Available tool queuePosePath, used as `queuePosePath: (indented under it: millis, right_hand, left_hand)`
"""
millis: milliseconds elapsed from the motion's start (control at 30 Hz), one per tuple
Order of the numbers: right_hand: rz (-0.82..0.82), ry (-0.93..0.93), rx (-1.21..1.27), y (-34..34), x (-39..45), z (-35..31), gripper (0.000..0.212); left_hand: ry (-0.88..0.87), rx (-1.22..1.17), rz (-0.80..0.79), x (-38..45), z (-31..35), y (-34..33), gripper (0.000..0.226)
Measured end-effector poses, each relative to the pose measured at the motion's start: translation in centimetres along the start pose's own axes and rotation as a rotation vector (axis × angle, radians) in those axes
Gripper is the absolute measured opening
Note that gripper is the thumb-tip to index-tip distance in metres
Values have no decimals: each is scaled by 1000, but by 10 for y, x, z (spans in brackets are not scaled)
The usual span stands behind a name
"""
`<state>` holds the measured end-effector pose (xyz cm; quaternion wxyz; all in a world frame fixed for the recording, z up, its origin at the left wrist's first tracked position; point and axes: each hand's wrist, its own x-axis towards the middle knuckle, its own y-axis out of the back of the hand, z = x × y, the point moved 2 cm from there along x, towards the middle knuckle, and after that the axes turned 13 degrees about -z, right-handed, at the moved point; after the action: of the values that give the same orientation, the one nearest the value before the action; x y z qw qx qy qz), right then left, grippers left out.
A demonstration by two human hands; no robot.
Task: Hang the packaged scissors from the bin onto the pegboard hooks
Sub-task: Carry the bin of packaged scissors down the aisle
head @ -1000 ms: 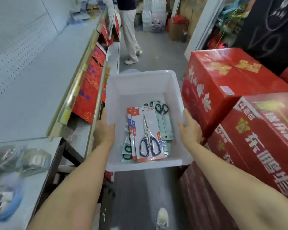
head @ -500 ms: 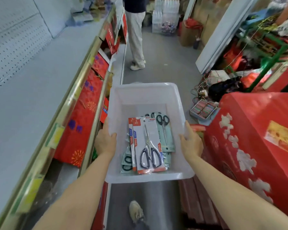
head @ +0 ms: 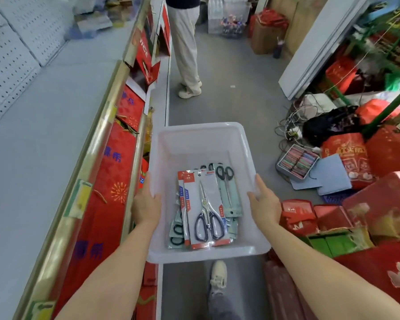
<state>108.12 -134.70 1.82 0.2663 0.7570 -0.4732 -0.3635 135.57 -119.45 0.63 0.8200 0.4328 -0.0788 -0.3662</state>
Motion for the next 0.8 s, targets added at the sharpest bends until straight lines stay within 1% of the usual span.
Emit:
queuePosePath:
  millis: [167,267,433,633,800]
  right_hand:
    - [-25,-26,36,-18,89,-25,58]
    - [-38,-28,49,-28,141,-38,57]
    - [-50,-73,24,-53,214,-51,58]
    - [-52,-118,-54,-97,300,-56,58]
    - [-90,-102,-119,-134,348,-48,59]
  left_hand:
    - [68,4,15,88,6,-18,78]
    - [62,23,20,141,8,-30,80]
    - [51,14,1,216,9,-50,77]
    - [62,0,-25,307,-11,-93,78]
    - [93,53,-36,356,-33,-121,74]
